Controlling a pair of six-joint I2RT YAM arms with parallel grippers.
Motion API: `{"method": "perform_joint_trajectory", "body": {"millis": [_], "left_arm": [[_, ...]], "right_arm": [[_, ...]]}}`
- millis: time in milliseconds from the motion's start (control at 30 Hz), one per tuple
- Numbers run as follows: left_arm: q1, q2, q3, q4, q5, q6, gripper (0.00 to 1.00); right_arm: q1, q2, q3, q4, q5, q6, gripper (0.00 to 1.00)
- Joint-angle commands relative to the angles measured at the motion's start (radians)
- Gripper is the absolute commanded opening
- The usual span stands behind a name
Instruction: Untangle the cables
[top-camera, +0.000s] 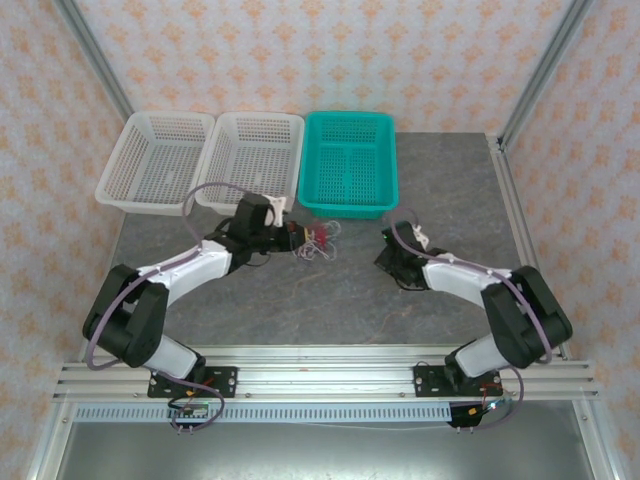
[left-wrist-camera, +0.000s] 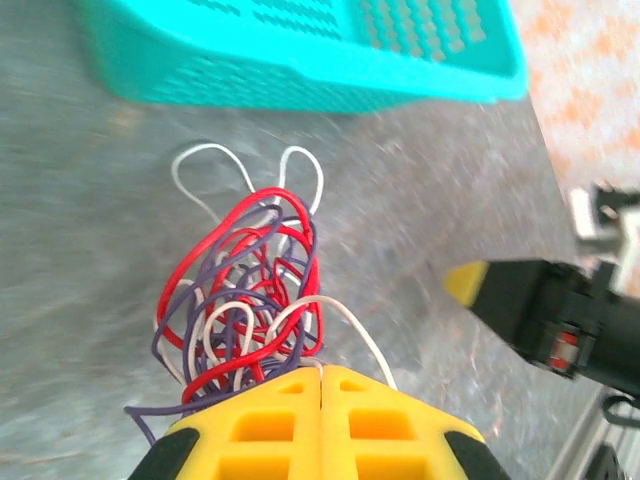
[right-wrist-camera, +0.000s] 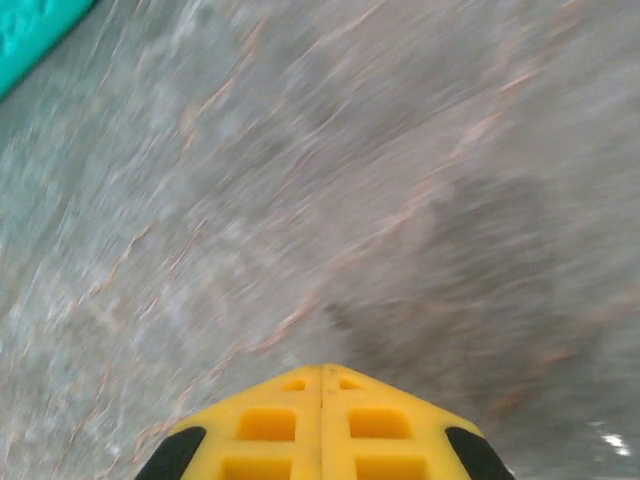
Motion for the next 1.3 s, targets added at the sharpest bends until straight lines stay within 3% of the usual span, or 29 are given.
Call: {"method": "perform_joint_trajectory", "body": {"millis": [0, 67, 133, 200, 300, 500, 633, 733, 833, 1000, 1133, 1167, 1267], "left_arm": [[0.02, -0.03, -0.015, 0.012, 0.042, 0.004, 0.0], [0.004, -0.009, 0.014, -0.028, 0.097, 0.052, 0.0], [-0.024, 0.015, 0.02, -0.032, 0.118, 0.079, 0.0], [-0.041, 0.039, 0.015, -0.016, 0.121, 0.083, 0.0], [-0.057, 0.071, 0.01, 0.015, 0.124, 0.063, 0.0], [-0.082, 0.084, 0.003, 0.037, 0.117, 0.055, 0.0], [-0.092, 0.088, -0.005, 0.037, 0.112, 0.065, 0.0], [-0.094, 0.098, -0.015, 0.053, 0.108, 0.059, 0.0], [-0.095, 0.109, -0.021, 0.069, 0.105, 0.053, 0.0], [-0.096, 0.097, -0.03, 0.073, 0.076, 0.054, 0.0], [-0.094, 0.054, -0.055, 0.056, 0.003, 0.062, 0.0], [-0.093, 0.042, -0.061, 0.052, -0.022, 0.059, 0.0], [-0.075, 0.007, -0.092, 0.036, -0.11, 0.033, 0.0]], "right_arm": [[-0.02, -0.1, -0.026, -0.018, 0.111, -0.038, 0.0], [-0.015, -0.143, -0.039, 0.097, -0.027, -0.186, 0.01], [0.011, -0.17, -0.052, 0.245, -0.237, -0.299, 0.17], [0.066, -0.167, -0.034, 0.315, -0.305, -0.374, 0.3], [0.139, -0.117, 0.013, 0.335, -0.289, -0.457, 0.43], [0.146, 0.077, 0.096, 0.409, -0.444, -0.312, 0.57], [0.15, 0.217, 0.184, 0.343, -0.498, -0.277, 0.57], [0.168, 0.297, 0.236, 0.272, -0.459, -0.292, 0.57], [0.174, 0.348, 0.277, 0.176, -0.332, -0.233, 0.6], [0.18, 0.396, 0.3, 0.063, -0.164, -0.134, 0.43], [0.18, 0.374, 0.245, 0.068, -0.052, -0.072, 0.04], [0.179, 0.351, 0.211, 0.092, -0.02, -0.054, 0.0], [0.164, 0.277, 0.136, 0.115, 0.065, -0.007, 0.0]]}}
